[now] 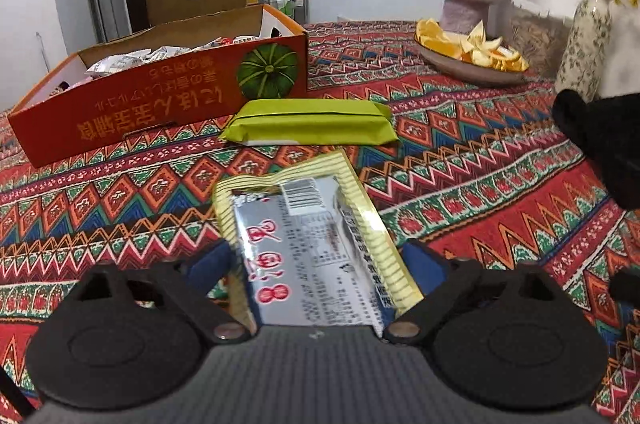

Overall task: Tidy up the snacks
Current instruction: 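Grasp the gold-edged packet with the left gripper while the right gripper grasps the yellow-green bar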

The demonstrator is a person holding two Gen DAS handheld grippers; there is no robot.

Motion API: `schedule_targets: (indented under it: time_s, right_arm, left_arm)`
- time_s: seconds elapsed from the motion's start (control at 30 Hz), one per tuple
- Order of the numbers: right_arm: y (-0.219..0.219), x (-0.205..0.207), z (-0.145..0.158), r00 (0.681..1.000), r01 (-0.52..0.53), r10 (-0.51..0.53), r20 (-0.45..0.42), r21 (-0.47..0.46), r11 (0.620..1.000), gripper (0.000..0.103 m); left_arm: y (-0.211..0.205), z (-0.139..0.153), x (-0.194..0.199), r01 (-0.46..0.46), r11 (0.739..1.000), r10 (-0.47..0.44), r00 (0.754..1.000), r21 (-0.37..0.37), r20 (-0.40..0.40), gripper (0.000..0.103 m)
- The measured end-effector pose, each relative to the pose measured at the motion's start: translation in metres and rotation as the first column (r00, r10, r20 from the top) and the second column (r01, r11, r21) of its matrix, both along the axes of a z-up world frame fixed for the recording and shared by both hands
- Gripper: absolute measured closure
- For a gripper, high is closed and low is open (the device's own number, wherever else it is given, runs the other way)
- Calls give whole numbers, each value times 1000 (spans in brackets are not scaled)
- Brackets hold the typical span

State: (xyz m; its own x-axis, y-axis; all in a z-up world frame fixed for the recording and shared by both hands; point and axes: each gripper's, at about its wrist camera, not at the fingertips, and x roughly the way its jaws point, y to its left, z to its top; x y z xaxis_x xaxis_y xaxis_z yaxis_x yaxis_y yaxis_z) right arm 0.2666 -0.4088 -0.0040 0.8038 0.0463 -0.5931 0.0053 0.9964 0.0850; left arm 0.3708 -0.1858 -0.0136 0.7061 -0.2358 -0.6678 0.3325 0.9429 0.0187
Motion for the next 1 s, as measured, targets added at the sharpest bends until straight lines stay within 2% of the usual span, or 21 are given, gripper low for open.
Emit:
schedule_targets:
  time_s: [0.03,0.1,0.23,0.27,0.33,0.37,0.43,0.53,0.57,0.63,0.67,0.7,0.77,0.83,0.87,1.0]
  right_arm:
    - [1,8,2,1000,-21,21,3,-14,1000,11]
    - [5,24,7,997,-68,69,15,-59,996,11]
    - [12,73,23,986,-163,167,29,-115,980,11]
    - [16,87,25,980,-193,198,35,-114,975,11]
    - [29,124,22,957,-288,290,20,-81,954,11]
    - [38,145,18,942,-335,335,-10,-70,940,11]
    - [58,182,10,913,-407,403,-60,-92,909,11]
    - [86,225,-1,900,-435,419,-117,-187,881,12]
    - [94,235,-4,895,-445,427,-128,-211,870,12]
    - [107,248,-10,873,-487,469,-134,-232,842,13]
    - [113,252,-13,861,-509,490,-140,-236,828,13]
    - [116,254,-15,855,-518,503,-122,-229,824,14]
    - [115,256,-16,861,-509,497,-110,-189,840,16]
    - [108,251,-18,867,-496,487,-105,-106,862,31]
    - [104,247,-18,871,-488,480,-99,-72,870,35]
    - [99,206,-15,903,-427,417,-101,-120,896,60]
  left_arm:
    - [5,1,0,5,1000,-5,1000,-12,5,24]
    - [18,3,-1,7,1000,-7,1000,-19,13,32]
    - [52,4,0,-54,999,54,998,4,25,33]
    - [62,4,0,-62,998,62,998,7,25,31]
    - [79,3,4,-43,999,43,999,12,4,14]
    - [84,1,7,-44,999,44,999,23,0,10]
    - [89,0,13,-66,998,66,998,13,-8,9]
    - [91,0,18,-92,996,93,996,3,-7,9]
    - [91,0,18,-99,995,99,995,-3,-2,11]
    - [94,0,15,-101,995,101,994,-20,31,39]
    - [96,2,13,-92,995,93,995,-32,32,41]
    - [100,3,12,-84,995,86,996,-58,24,49]
    - [107,6,9,-80,992,81,997,-96,2,51]
    - [111,7,2,-84,991,84,996,-101,-5,55]
    - [113,9,-3,-88,990,87,996,-107,-10,55]
    - [122,14,-33,-105,984,104,994,-141,-13,55]
